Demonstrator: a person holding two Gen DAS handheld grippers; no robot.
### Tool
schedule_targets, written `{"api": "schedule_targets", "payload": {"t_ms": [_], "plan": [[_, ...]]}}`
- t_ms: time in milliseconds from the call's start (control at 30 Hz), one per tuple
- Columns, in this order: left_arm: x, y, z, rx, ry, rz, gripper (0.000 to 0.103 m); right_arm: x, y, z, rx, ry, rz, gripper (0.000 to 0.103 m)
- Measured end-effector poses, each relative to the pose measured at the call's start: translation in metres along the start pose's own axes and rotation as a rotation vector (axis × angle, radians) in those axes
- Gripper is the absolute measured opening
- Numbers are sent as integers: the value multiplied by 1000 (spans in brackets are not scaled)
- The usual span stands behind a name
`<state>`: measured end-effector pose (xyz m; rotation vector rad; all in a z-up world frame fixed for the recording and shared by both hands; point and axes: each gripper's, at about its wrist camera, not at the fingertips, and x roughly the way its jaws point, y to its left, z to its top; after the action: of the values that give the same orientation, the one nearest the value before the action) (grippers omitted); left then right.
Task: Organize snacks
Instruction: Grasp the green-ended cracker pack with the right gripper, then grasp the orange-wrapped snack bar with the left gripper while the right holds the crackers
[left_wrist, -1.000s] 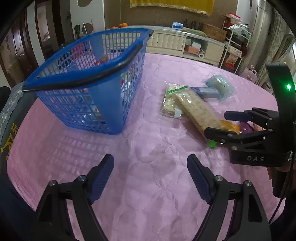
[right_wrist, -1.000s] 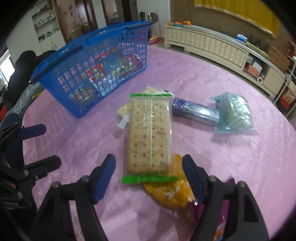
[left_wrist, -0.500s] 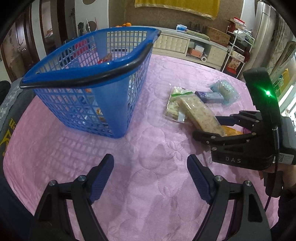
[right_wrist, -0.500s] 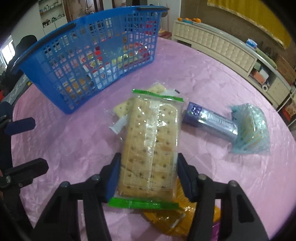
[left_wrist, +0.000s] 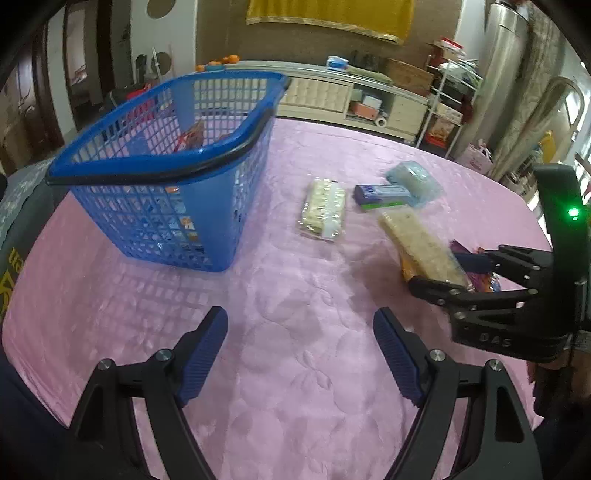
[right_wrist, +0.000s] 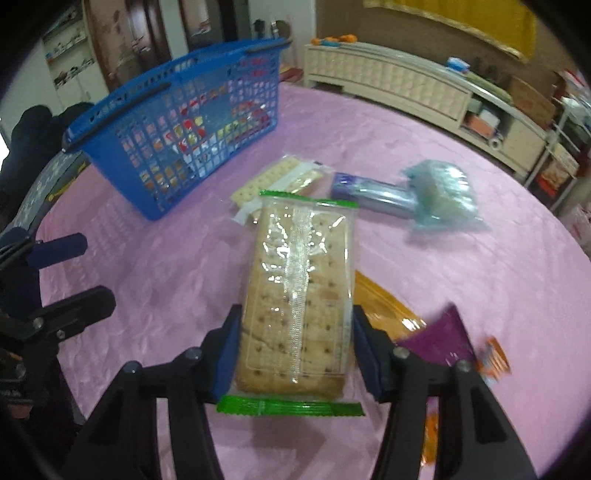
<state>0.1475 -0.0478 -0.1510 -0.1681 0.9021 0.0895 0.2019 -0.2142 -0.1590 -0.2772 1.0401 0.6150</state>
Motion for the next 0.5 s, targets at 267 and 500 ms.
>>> {"api": "schedule_targets", "payload": {"t_ms": [267, 500], "plan": [[-25, -21, 5, 128, -25, -56, 80, -59, -11, -18, 100, -75, -66, 60], [-37, -47, 24, 197, -43, -113, 80, -104, -44, -29, 257, -124, -190, 60]]}}
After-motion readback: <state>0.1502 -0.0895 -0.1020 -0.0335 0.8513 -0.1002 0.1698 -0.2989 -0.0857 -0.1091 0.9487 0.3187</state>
